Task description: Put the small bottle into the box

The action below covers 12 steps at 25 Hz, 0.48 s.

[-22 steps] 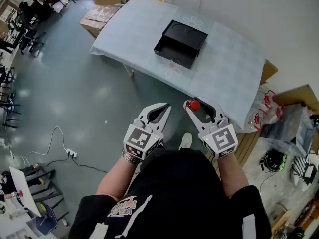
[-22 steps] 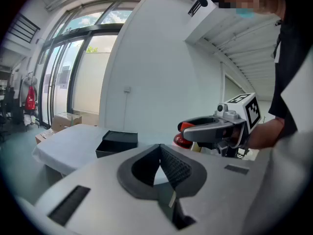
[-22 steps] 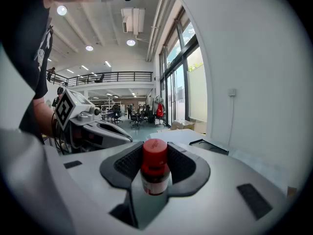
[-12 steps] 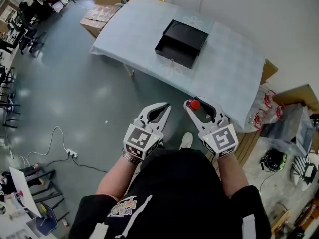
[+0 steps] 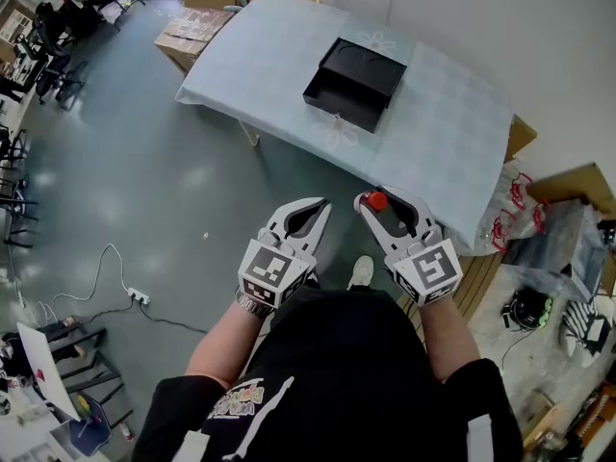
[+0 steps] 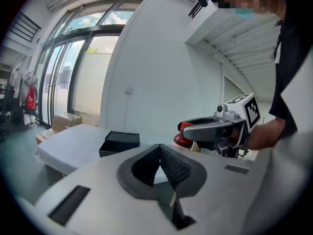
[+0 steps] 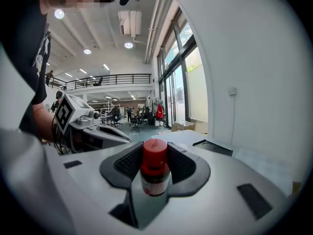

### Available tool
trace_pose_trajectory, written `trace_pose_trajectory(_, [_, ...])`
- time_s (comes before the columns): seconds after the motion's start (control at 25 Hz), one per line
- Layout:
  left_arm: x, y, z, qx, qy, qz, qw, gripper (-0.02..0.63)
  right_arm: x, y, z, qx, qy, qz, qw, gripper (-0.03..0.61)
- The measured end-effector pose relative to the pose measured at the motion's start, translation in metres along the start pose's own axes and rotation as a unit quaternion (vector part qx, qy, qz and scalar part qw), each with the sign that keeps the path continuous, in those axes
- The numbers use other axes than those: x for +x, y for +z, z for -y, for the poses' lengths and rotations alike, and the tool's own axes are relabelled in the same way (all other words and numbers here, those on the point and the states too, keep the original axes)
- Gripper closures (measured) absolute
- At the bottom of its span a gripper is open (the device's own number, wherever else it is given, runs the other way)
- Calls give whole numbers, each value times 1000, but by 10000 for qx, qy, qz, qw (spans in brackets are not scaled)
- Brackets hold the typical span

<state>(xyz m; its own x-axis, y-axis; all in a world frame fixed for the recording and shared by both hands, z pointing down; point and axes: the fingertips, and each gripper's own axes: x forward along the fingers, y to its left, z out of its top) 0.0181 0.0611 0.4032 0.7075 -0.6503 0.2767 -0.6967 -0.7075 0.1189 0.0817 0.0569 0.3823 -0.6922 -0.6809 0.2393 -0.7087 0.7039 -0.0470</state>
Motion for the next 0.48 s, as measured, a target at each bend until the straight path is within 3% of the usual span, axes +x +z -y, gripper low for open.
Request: trace_pose_trajectory(0.48, [-19, 1, -28, -16, -28, 54, 10000, 606, 30, 12, -16, -103, -31, -43, 9999, 423])
